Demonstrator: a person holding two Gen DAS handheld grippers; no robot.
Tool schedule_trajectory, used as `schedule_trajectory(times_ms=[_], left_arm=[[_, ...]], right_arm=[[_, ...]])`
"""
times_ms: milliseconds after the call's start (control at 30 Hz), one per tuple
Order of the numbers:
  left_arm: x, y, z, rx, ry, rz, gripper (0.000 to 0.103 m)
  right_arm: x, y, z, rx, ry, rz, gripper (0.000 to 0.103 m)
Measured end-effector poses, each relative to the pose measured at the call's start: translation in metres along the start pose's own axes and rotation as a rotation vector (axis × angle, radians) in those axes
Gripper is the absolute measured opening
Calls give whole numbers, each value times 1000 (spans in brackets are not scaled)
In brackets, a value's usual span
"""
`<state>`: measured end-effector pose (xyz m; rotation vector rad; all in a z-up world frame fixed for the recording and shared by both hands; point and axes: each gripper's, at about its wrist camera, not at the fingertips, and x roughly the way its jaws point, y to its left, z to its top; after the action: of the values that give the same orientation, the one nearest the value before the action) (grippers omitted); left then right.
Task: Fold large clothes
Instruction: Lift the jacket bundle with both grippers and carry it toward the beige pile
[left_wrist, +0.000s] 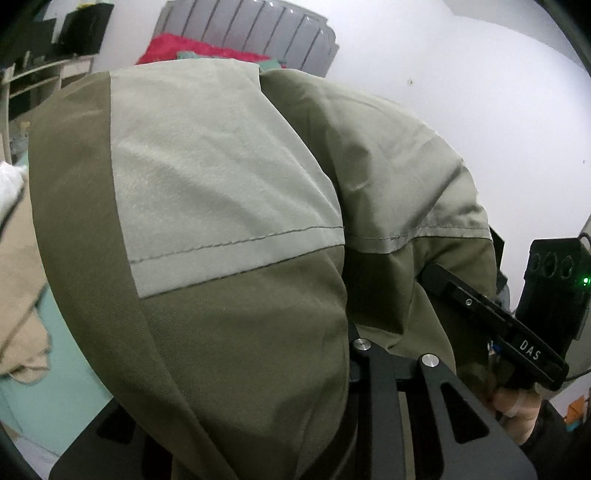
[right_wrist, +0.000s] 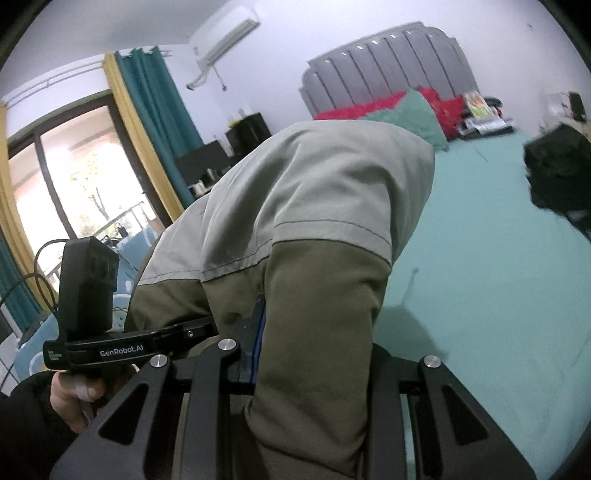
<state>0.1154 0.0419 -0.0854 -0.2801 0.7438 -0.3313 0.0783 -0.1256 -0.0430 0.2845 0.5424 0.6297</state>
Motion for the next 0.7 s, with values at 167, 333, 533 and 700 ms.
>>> schedule_trajectory(times_ms=[167, 333, 533, 700], left_arm=[[-31, 38, 16, 0, -44, 25, 28], [-51, 82, 40, 0, -52, 72, 28], [-52, 157, 57, -11, 43, 132, 29], [-18, 237, 54, -90, 177, 188, 37]], right_arm=[[35, 25, 15, -28, -22, 45, 27], [87, 48, 22, 2, -28, 126, 27], [158, 52, 5, 100, 34, 238, 27], [236, 48, -25, 169, 175, 239, 28]])
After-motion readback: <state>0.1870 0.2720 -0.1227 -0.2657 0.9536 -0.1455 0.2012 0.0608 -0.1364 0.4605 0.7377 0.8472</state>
